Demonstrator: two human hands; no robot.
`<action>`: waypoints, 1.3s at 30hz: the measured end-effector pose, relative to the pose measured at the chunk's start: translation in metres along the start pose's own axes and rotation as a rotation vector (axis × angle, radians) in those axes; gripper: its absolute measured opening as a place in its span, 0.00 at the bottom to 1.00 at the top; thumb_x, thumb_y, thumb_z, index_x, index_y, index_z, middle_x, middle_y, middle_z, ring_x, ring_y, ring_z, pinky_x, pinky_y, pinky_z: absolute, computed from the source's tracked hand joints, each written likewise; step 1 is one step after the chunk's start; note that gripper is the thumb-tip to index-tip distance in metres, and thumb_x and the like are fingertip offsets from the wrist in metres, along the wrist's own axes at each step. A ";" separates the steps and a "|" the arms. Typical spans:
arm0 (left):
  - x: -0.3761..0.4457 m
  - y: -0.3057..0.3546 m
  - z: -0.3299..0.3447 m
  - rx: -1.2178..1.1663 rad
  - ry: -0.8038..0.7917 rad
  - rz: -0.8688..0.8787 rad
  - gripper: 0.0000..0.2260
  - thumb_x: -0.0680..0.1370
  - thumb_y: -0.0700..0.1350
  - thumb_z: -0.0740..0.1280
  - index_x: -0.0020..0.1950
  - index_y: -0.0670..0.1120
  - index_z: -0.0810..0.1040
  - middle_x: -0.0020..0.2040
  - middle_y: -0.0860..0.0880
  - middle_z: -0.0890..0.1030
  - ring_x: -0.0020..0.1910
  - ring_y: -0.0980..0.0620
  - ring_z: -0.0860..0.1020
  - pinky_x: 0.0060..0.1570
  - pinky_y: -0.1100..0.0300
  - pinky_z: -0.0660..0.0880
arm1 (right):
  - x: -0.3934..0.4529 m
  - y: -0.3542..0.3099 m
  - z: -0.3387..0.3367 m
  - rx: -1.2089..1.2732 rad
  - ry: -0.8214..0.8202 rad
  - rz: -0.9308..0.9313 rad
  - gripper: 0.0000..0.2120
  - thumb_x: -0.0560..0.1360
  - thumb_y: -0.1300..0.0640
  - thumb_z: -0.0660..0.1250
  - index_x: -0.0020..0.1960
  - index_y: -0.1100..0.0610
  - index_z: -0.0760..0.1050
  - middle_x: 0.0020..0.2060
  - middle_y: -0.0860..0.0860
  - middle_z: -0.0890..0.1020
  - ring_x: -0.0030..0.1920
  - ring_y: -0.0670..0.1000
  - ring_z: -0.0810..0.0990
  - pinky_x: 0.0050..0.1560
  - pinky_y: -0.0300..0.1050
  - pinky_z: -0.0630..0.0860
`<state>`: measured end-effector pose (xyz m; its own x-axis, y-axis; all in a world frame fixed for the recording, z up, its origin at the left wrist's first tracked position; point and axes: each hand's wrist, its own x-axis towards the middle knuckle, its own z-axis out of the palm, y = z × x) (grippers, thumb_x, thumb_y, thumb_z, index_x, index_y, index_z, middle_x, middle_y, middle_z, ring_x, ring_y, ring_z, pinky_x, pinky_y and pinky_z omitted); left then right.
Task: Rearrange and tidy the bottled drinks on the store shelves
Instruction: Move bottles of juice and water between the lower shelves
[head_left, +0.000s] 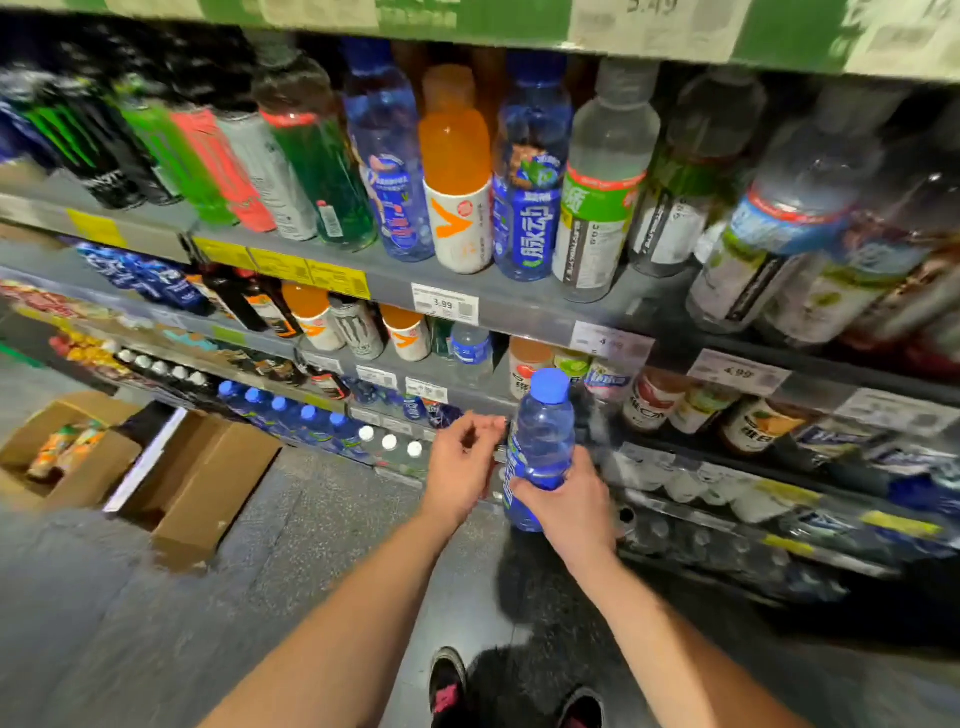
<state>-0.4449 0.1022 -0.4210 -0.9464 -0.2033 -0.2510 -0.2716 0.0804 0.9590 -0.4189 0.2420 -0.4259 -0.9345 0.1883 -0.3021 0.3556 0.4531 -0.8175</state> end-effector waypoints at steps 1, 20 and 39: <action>-0.012 0.007 -0.008 -0.038 -0.031 -0.013 0.11 0.74 0.56 0.68 0.41 0.49 0.81 0.33 0.50 0.79 0.32 0.50 0.74 0.35 0.52 0.73 | -0.003 -0.010 0.005 -0.015 -0.029 -0.016 0.24 0.62 0.50 0.80 0.52 0.54 0.73 0.47 0.51 0.83 0.48 0.55 0.82 0.44 0.46 0.74; 0.050 0.003 -0.273 0.051 0.019 -0.111 0.25 0.60 0.47 0.83 0.53 0.43 0.82 0.44 0.50 0.86 0.41 0.58 0.83 0.42 0.63 0.78 | -0.039 -0.168 0.215 -0.021 -0.337 -0.138 0.24 0.65 0.57 0.79 0.57 0.46 0.74 0.48 0.40 0.81 0.47 0.32 0.80 0.48 0.30 0.74; 0.130 -0.021 -0.351 -0.063 0.244 -0.105 0.19 0.69 0.41 0.80 0.57 0.47 0.80 0.49 0.55 0.84 0.47 0.60 0.82 0.42 0.70 0.77 | 0.094 -0.217 0.375 -0.038 0.014 -0.175 0.37 0.73 0.45 0.72 0.75 0.60 0.63 0.67 0.60 0.76 0.65 0.60 0.76 0.63 0.52 0.75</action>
<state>-0.5008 -0.2685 -0.4273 -0.8413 -0.4374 -0.3176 -0.3474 -0.0126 0.9376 -0.5903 -0.1654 -0.4611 -0.9820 0.1158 -0.1495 0.1880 0.5124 -0.8379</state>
